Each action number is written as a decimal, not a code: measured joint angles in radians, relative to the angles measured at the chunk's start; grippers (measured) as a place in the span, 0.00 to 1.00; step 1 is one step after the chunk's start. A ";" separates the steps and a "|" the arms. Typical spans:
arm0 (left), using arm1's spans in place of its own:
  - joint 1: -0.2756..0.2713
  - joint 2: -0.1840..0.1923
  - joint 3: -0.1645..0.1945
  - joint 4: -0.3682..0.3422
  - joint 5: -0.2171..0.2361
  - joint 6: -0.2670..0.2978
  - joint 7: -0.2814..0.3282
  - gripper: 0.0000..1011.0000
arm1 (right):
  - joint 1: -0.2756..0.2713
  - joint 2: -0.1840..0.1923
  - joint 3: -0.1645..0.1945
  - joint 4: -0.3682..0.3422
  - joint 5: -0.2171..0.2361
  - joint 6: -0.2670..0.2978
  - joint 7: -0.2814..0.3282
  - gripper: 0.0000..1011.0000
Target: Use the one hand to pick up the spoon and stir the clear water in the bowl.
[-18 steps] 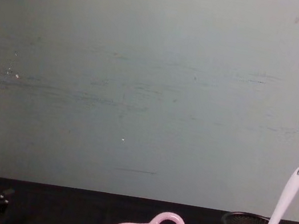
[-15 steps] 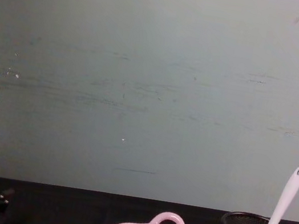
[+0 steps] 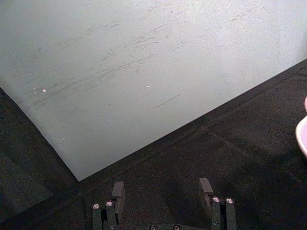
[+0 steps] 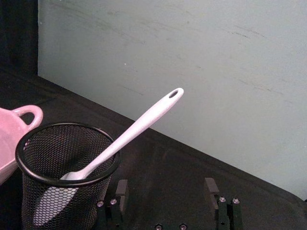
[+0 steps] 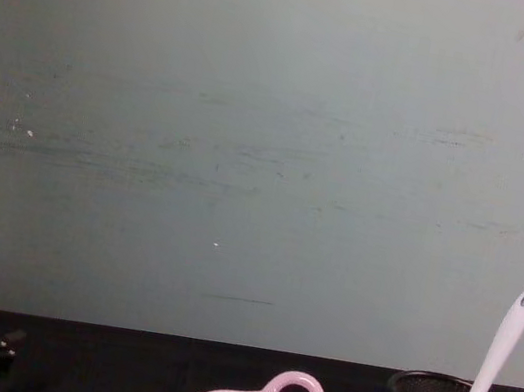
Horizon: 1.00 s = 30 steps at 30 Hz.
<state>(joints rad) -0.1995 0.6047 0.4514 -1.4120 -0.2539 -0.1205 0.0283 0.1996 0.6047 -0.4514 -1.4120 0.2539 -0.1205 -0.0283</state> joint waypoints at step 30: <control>0.000 0.000 0.000 0.000 0.000 0.000 0.000 1.00 | -0.117 0.050 0.204 -0.189 0.235 0.124 0.103 0.99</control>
<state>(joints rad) -0.1995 0.6047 0.4514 -1.4120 -0.2539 -0.1206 0.0283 0.0828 0.6546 -0.2473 -1.6012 0.4892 0.0033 0.0746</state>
